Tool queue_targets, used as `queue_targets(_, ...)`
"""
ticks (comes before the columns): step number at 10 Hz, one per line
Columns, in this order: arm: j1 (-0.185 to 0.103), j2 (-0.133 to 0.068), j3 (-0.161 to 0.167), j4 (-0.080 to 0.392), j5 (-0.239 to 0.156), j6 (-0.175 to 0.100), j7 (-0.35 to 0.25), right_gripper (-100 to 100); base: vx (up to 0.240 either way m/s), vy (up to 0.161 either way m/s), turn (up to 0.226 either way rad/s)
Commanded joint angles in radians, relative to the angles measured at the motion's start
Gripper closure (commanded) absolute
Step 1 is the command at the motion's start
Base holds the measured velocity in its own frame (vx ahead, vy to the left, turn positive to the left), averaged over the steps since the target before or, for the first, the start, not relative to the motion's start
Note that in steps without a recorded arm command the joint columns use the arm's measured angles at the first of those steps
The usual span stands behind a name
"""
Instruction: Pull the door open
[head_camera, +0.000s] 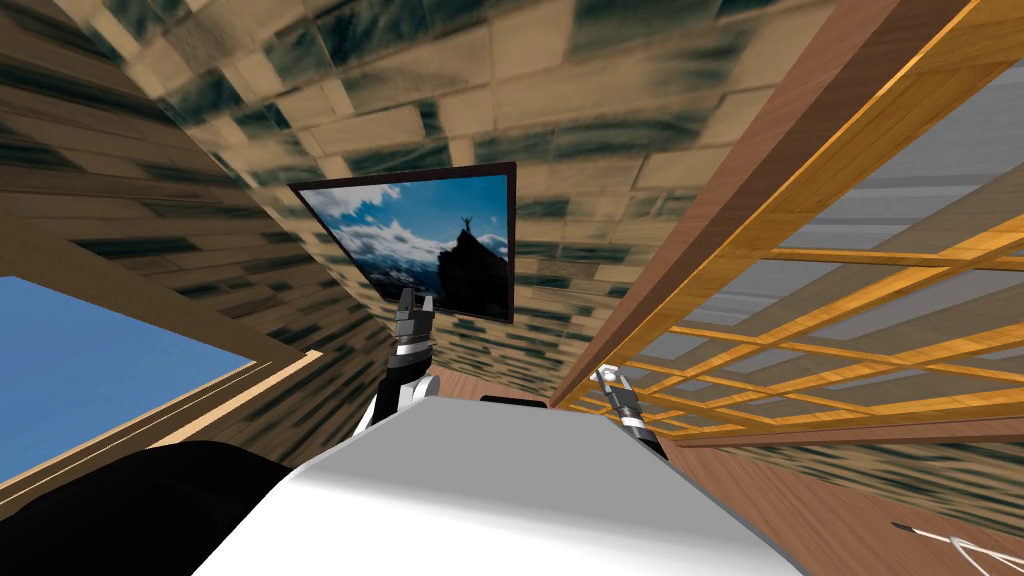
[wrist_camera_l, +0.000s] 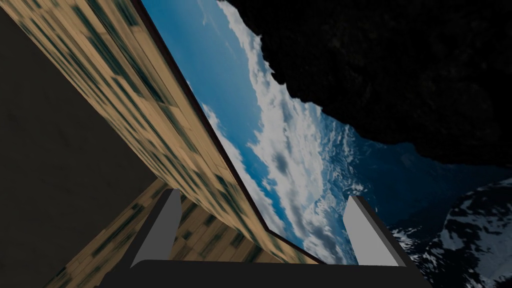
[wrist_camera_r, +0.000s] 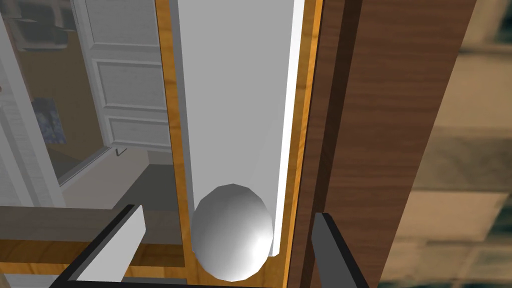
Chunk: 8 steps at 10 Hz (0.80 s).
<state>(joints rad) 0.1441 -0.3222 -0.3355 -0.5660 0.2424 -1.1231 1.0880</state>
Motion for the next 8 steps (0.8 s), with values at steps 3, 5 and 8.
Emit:
queue_targets(3, 0.0, 0.0, 0.0, 0.0, 0.0, 0.0, 0.0, 100, 0.001, 0.004, -0.001)
queue_targets(5, 0.0, 0.0, 0.0, 0.0, 0.0, 0.0, 0.0, 100, -0.006, -0.002, 0.004)
queue_targets(8, -0.003, 0.002, 0.007, -0.001, -0.01, 0.002, -0.033, 100, -0.01, -0.004, 0.01)
